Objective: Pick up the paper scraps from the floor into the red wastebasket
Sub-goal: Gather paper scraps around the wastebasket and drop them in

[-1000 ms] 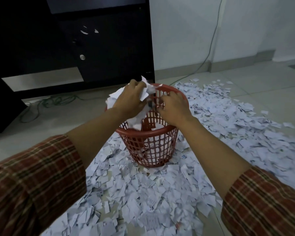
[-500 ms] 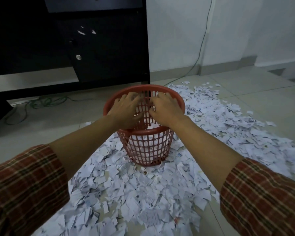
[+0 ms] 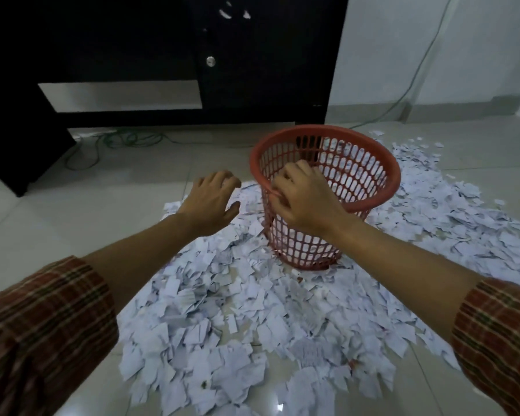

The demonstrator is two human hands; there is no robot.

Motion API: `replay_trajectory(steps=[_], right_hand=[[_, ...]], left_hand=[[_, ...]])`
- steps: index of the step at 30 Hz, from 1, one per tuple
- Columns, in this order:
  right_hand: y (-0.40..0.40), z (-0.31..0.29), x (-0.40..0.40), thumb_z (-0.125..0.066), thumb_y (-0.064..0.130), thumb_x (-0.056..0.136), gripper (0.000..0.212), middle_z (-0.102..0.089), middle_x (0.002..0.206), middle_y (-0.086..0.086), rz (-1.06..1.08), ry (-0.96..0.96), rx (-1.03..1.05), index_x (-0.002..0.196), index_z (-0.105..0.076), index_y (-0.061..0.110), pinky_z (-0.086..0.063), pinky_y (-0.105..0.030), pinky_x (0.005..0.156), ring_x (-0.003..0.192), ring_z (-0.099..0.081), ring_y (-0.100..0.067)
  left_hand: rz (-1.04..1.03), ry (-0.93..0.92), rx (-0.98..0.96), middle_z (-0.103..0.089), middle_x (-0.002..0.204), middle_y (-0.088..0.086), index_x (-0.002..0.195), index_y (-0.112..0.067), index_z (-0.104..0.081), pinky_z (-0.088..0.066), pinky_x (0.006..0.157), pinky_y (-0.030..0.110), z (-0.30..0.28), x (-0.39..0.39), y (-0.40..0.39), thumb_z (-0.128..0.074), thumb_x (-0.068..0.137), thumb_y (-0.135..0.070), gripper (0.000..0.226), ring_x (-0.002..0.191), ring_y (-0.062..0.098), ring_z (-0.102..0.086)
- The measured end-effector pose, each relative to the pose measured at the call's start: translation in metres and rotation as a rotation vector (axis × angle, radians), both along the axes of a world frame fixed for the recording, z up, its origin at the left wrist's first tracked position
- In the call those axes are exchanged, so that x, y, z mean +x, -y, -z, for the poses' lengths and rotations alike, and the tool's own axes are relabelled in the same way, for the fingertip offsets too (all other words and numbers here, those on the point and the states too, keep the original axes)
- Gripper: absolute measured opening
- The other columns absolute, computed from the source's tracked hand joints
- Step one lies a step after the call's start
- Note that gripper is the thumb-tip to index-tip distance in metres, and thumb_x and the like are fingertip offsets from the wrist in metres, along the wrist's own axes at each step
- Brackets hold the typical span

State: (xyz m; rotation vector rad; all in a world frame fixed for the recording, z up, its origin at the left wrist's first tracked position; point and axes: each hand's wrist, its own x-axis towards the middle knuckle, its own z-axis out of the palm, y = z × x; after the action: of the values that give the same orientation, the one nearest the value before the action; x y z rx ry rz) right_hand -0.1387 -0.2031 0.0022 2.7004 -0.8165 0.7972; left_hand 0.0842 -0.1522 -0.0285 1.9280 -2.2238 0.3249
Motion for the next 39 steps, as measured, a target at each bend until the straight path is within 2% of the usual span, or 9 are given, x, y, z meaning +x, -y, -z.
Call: replay_trajectory(steps=[3,10,13,15,17,26,31,35,39], right_hand=[[-0.013,0.016,0.017,-0.055,0.026,0.087,0.019,-0.056,0.088,-0.007,-0.112,-0.018,-0.036,0.088,-0.063,0.008,-0.035,-0.034,0.069,0.084,-0.047,-0.023],[-0.03,0.088,0.044,-0.062,0.025,0.084,0.018,-0.058,0.091,-0.011,-0.192,-0.333,0.125,0.092,-0.064,0.008,-0.05,-0.04,0.069,0.081,-0.055,-0.027],[-0.045,0.126,0.043,-0.06,0.033,0.09,0.038,-0.056,0.124,-0.02,-0.052,-0.533,0.256,0.118,-0.06,0.007,-0.046,-0.044,0.088,0.109,-0.056,-0.036],[-0.06,0.147,0.037,-0.042,0.041,0.099,0.052,-0.033,0.149,-0.019,0.062,-0.703,0.403,0.141,-0.04,0.01,-0.033,-0.044,0.105,0.133,-0.035,-0.036],[-0.074,0.166,0.033,-0.035,0.046,0.101,0.058,-0.018,0.157,-0.016,0.144,-0.796,0.521,0.148,-0.026,0.013,-0.025,-0.047,0.11,0.14,-0.024,-0.034],[-0.092,0.213,0.025,-0.037,0.073,0.087,0.089,0.019,0.16,-0.011,0.347,-0.67,0.862,0.154,0.002,0.03,-0.012,-0.068,0.109,0.145,0.008,-0.043],[-0.093,0.228,0.03,-0.038,0.084,0.078,0.101,0.03,0.156,-0.011,0.489,-0.632,0.962,0.149,0.018,0.04,-0.009,-0.074,0.105,0.142,0.016,-0.049],[-0.098,0.235,0.037,-0.036,0.083,0.079,0.099,0.028,0.156,-0.012,0.537,-0.605,1.028,0.15,0.017,0.039,-0.012,-0.074,0.106,0.141,0.016,-0.05],[-0.099,0.238,0.037,-0.033,0.083,0.08,0.097,0.026,0.157,-0.013,0.559,-0.559,1.008,0.151,0.015,0.037,-0.01,-0.073,0.108,0.143,0.014,-0.048]], left_hand=[[-0.025,0.091,0.084,-0.047,0.135,0.014,0.127,-0.013,-0.049,-0.037,0.099,0.049,0.018,0.028,-0.017,-0.053,0.093,-0.037,0.041,0.119,0.034,-0.046],[-0.151,0.279,0.431,-0.03,0.15,0.012,0.144,-0.018,-0.028,-0.032,0.106,0.051,0.07,0.061,-0.045,-0.043,0.095,-0.048,0.059,0.133,0.034,-0.034],[-0.322,0.249,0.594,-0.021,0.153,0.013,0.147,-0.019,-0.021,-0.019,0.11,0.062,0.091,0.061,-0.054,-0.042,0.094,-0.054,0.067,0.139,0.038,-0.024],[-0.37,0.184,0.609,-0.021,0.154,0.014,0.148,-0.018,-0.02,-0.015,0.11,0.066,0.108,0.056,-0.062,-0.041,0.093,-0.056,0.07,0.14,0.039,-0.022],[-0.383,0.112,0.586,-0.019,0.155,0.015,0.149,-0.019,-0.018,-0.014,0.11,0.069,0.127,0.048,-0.071,-0.04,0.093,-0.06,0.073,0.142,0.04,-0.019],[-0.646,-0.147,0.689,0.021,0.159,0.013,0.151,-0.039,0.007,-0.007,0.105,0.076,0.167,0.041,-0.091,-0.034,0.067,-0.092,0.108,0.143,0.049,0.012],[-0.84,-0.426,0.718,0.032,0.155,0.011,0.148,-0.047,0.013,0.001,0.101,0.078,0.179,0.043,-0.106,-0.038,0.046,-0.1,0.126,0.137,0.048,0.03],[-0.879,-0.609,0.739,0.028,0.156,0.015,0.149,-0.045,0.011,-0.005,0.105,0.077,0.196,0.031,-0.11,-0.042,0.06,-0.093,0.114,0.138,0.05,0.026],[-0.79,-0.442,0.695,0.015,0.159,0.015,0.15,-0.041,0.009,-0.017,0.106,0.073,0.212,0.02,-0.11,-0.041,0.078,-0.081,0.097,0.142,0.051,0.011]])
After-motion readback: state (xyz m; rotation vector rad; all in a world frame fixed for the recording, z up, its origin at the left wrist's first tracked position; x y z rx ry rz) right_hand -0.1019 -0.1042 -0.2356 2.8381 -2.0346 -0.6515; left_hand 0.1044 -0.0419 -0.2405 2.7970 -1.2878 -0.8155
